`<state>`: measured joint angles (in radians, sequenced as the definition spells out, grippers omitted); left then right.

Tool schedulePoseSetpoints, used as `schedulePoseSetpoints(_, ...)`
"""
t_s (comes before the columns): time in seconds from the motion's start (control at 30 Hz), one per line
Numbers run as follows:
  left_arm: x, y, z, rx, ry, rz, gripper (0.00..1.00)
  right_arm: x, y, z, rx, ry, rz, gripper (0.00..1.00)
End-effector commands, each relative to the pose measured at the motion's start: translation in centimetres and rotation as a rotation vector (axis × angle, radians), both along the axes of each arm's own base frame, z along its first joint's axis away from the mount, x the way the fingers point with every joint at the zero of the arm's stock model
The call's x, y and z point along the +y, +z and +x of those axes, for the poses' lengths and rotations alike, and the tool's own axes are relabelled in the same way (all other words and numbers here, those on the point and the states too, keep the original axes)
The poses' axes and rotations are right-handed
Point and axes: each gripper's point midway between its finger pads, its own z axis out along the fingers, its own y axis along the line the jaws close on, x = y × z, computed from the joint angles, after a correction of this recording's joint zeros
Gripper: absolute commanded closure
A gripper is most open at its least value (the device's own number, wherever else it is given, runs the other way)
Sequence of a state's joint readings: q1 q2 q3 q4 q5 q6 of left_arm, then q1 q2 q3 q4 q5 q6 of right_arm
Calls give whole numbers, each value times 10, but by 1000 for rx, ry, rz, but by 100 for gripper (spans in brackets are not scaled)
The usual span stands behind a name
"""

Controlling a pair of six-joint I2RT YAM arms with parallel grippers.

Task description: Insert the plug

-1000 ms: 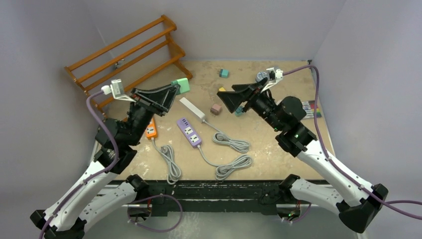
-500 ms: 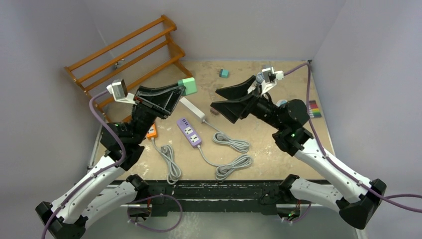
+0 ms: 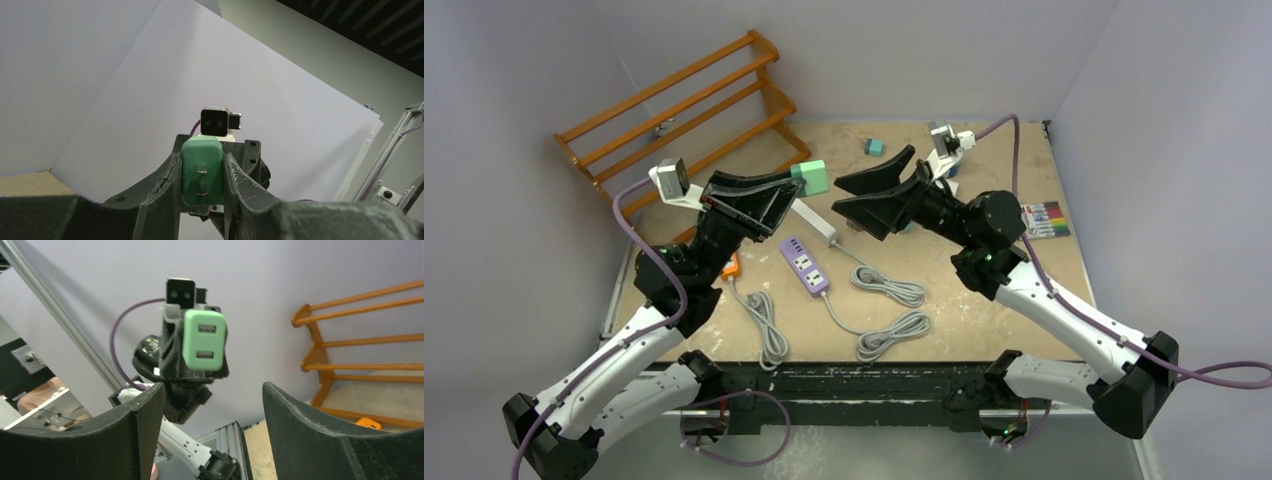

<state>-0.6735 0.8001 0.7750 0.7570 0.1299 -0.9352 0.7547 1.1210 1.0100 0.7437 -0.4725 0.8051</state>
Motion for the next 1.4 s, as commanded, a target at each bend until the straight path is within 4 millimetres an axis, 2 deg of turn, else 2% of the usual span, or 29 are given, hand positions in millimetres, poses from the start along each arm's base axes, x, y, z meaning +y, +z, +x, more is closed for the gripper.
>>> schedulePoseSetpoints(0.0,2,13,-16,-80,-54,-43,100,-14,57,-26,-99,75,158,30)
schedulePoseSetpoints(0.43,-7,3,-13,-79,-90,-45,100,-1,60,-20,-30,153,190,52)
schedulePoseSetpoints(0.63,-6,4,-12,-80,-86,-49,100,3,56,-20,-7,176,181,52)
schedulePoseSetpoints(0.83,-10,-1,-11,-76,-95,-37,100,5,53,-19,2,182,178,58)
schedulePoseSetpoints(1.0,-10,-6,-9,-66,-93,-33,100,6,51,-19,9,195,181,52)
schedulePoseSetpoints(1.17,-11,-7,-9,-64,-94,-32,100,8,49,-17,19,198,176,53)
schedulePoseSetpoints(1.27,-11,-7,-8,-60,-96,-33,100,9,47,-16,25,201,172,59)
schedulePoseSetpoints(1.37,-11,-7,-8,-59,-96,-35,100,11,45,-15,32,204,169,70)
